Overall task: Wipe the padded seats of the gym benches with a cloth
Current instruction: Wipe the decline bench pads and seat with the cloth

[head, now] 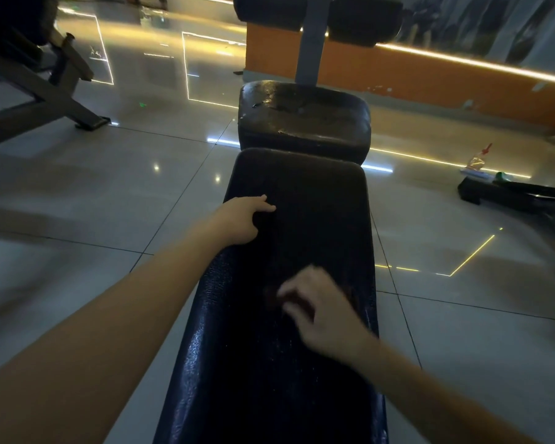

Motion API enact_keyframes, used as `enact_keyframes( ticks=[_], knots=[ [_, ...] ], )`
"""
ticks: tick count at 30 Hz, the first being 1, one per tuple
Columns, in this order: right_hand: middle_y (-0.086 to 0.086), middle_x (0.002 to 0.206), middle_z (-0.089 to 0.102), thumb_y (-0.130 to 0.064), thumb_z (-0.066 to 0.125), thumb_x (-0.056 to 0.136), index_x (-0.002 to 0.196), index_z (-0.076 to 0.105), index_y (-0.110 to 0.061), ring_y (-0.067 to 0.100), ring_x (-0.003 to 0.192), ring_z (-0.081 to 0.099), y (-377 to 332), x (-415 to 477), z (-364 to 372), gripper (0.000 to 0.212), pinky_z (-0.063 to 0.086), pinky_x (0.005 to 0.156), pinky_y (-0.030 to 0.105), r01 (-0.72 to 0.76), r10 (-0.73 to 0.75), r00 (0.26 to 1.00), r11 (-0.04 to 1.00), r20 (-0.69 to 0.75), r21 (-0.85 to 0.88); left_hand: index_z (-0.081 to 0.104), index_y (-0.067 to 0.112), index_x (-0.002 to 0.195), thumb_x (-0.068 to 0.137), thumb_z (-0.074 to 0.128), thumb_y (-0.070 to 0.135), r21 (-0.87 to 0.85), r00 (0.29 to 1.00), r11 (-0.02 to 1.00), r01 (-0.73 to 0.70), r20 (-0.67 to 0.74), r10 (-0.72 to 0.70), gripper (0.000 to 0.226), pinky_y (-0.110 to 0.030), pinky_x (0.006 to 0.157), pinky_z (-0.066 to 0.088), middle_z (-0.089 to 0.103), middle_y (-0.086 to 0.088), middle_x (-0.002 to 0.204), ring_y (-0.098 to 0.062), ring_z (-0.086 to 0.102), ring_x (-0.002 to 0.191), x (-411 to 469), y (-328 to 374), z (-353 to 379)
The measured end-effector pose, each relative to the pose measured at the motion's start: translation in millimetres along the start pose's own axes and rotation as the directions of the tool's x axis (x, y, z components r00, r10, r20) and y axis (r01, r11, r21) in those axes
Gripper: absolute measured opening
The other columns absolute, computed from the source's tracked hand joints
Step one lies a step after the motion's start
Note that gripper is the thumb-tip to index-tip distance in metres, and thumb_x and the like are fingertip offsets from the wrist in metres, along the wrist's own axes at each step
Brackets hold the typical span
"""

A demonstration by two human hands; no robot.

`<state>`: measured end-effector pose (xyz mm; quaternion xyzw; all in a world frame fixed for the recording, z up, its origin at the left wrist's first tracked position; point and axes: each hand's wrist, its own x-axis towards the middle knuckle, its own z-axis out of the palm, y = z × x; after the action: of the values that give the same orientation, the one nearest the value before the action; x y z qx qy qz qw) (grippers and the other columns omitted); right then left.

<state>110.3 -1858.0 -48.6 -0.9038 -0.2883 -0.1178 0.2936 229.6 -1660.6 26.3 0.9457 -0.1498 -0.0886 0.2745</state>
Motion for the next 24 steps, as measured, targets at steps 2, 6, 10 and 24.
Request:
enact_keyframes(
  ticks=[2, 6, 10, 24],
  knots=[
    [-0.007, 0.105, 0.05, -0.019, 0.064, 0.088, 0.108, 0.058, -0.025, 0.008, 0.098, 0.045, -24, -41, 13, 0.021, 0.041, 0.08, 0.023, 0.043, -0.048, 0.992, 0.998, 0.121, 0.043, 0.047, 0.029, 0.143, 0.086, 0.052, -0.011, -0.043, 1.0, 0.999, 0.007, -0.025, -0.008, 0.07, -0.039, 0.112, 0.039, 0.027, 0.01, 0.159, -0.02, 0.035, 0.141, -3, -4, 0],
    [-0.002, 0.11, 0.051, -0.014, 0.066, 0.088, 0.114, 0.06, -0.022, 0.011, 0.095, 0.045, -28, -57, 14, 0.029, 0.038, 0.079, 0.018, 0.203, -0.205, 0.953, 0.979, 0.225, 0.028, 0.049, 0.025, 0.142, 0.086, 0.053, -0.013, 0.007, 0.999, 1.0, -0.029, -0.035, 0.029, 0.068, -0.036, 0.116, 0.033, 0.029, 0.006, 0.158, -0.019, 0.031, 0.143, -6, -4, -2],
    [-0.004, 0.107, 0.05, -0.022, 0.061, 0.09, 0.111, 0.061, -0.022, 0.011, 0.096, 0.044, -3, -5, 10, 0.021, 0.044, 0.08, 0.032, 0.193, -0.181, 0.973, 0.978, 0.142, -0.077, 0.048, 0.024, 0.143, 0.087, 0.053, -0.01, 0.053, 0.998, 0.998, -0.034, -0.06, 0.037, 0.065, -0.034, 0.117, 0.025, 0.029, 0.003, 0.158, -0.02, 0.027, 0.145, -2, 0, -11],
    [0.005, 0.099, 0.054, -0.013, 0.065, 0.088, 0.102, 0.061, -0.012, 0.02, 0.094, 0.048, 14, 97, 14, 0.014, 0.045, 0.083, 0.039, -0.049, 0.024, 0.987, 0.987, -0.162, -0.151, 0.047, 0.018, 0.144, 0.089, 0.05, -0.01, -0.112, 0.99, 0.992, 0.06, -0.119, -0.074, 0.061, -0.03, 0.105, 0.037, 0.05, -0.005, 0.145, -0.02, 0.045, 0.135, -11, -29, -32]
  ],
)
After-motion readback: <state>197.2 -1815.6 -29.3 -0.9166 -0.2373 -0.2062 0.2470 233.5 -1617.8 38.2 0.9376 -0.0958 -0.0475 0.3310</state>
